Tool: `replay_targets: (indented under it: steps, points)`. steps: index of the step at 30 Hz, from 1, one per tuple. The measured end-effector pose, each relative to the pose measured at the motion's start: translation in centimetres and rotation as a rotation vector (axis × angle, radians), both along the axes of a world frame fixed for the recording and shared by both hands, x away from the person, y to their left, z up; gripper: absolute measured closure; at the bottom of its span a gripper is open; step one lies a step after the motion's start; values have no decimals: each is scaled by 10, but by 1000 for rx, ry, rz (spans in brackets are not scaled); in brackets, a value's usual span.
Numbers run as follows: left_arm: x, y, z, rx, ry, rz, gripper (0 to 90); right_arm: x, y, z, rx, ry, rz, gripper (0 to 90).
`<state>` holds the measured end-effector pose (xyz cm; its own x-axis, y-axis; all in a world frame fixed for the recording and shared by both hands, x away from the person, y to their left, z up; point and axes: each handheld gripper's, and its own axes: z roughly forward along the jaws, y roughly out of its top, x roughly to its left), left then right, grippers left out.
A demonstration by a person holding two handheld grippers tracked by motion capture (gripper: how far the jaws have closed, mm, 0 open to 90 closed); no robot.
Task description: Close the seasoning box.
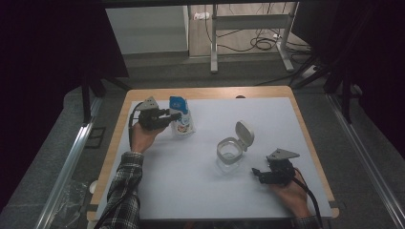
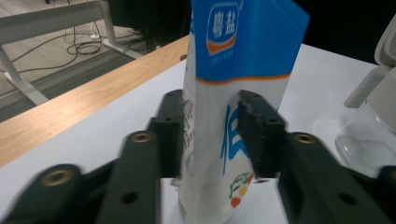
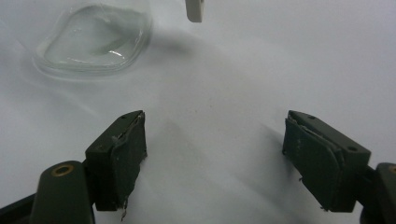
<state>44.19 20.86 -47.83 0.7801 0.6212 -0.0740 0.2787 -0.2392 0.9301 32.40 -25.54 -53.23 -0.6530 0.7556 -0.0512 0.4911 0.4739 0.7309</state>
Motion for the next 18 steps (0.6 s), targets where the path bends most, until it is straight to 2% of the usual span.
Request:
replay_targets:
  steps: [2, 6, 8, 12, 18]
  points:
    - [1, -2, 1, 7, 0, -10, 612, 0, 0, 0, 0, 0, 0, 217]
    - [2, -2, 2, 3, 8, -17, 785, 0, 0, 0, 0, 0, 0, 217]
    - [2, -2, 2, -3, 11, -23, 832, 0, 0, 0, 0, 0, 0, 217]
    - [1, -1, 0, -5, 6, -25, 887, 0, 0, 0, 0, 0, 0, 217]
    - [0, -2, 1, -5, 4, -17, 900, 0, 0, 0, 0, 0, 0, 217]
